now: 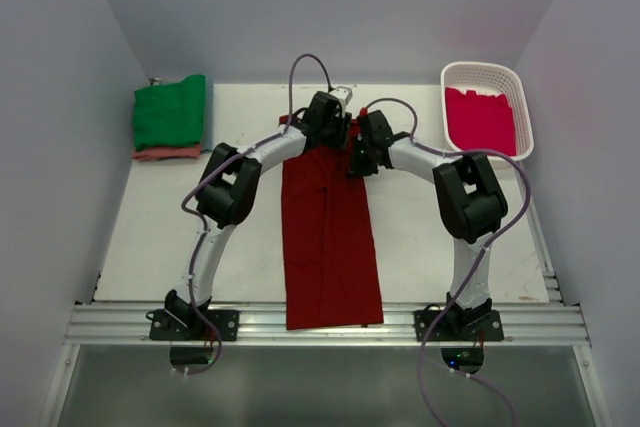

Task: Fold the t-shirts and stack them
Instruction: Fold the tshirt

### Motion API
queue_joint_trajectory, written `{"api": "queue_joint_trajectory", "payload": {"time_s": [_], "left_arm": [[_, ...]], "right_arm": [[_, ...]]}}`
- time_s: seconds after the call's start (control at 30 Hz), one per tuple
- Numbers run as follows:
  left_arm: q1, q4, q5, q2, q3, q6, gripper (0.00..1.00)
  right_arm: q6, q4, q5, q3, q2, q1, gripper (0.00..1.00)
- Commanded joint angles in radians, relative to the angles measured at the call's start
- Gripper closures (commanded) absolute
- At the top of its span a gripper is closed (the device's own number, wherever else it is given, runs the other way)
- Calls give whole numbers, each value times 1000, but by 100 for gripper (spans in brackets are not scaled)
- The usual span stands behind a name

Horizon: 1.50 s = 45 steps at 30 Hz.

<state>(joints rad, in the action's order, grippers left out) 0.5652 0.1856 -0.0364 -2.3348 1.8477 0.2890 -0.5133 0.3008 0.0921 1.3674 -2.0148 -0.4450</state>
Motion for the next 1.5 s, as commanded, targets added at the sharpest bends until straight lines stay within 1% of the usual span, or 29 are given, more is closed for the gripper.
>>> {"api": "queue_joint_trajectory", "payload": {"time_s": [0.0,0.1,0.23,0.33,0.37,0.47,0.6,0.73,0.8,0.93,0.97,1.1,1.47], "left_arm": [[4,84,-37,-24,56,-69,53],[4,100,-30,-37,58,-79,54],[5,115,-31,-57,74,-82,59],[4,109,-25,-55,71,-83,70],[4,107,-23,-49,67,-82,82],[4,86,-11,-20,41,-80,100],[4,60,12,23,-2,-77,100],[2,15,35,87,-76,-62,100],[1,6,75,129,-102,-48,100],[-4,-61,124,230,-226,-16,100],[-4,-69,131,271,-246,-11,100],[-13,-89,156,336,-315,10,100],[-57,-149,112,413,-505,76,100]], "right_arm": [[1,-20,-2,15,-25,5,100],[-1,-19,0,19,-30,6,100],[-1,-17,-2,21,-28,6,100],[2,-14,-5,21,-27,9,100],[1,-15,-6,19,-28,9,100],[2,-15,-9,19,-30,12,100],[6,-15,-14,15,-32,15,100],[7,-17,-14,16,-35,17,100],[7,-15,-15,19,-35,19,100],[12,-14,-17,19,-38,19,100],[10,-14,-20,19,-39,20,100],[12,-12,-20,19,-42,20,100],[13,-9,-22,21,-52,20,100]]}}
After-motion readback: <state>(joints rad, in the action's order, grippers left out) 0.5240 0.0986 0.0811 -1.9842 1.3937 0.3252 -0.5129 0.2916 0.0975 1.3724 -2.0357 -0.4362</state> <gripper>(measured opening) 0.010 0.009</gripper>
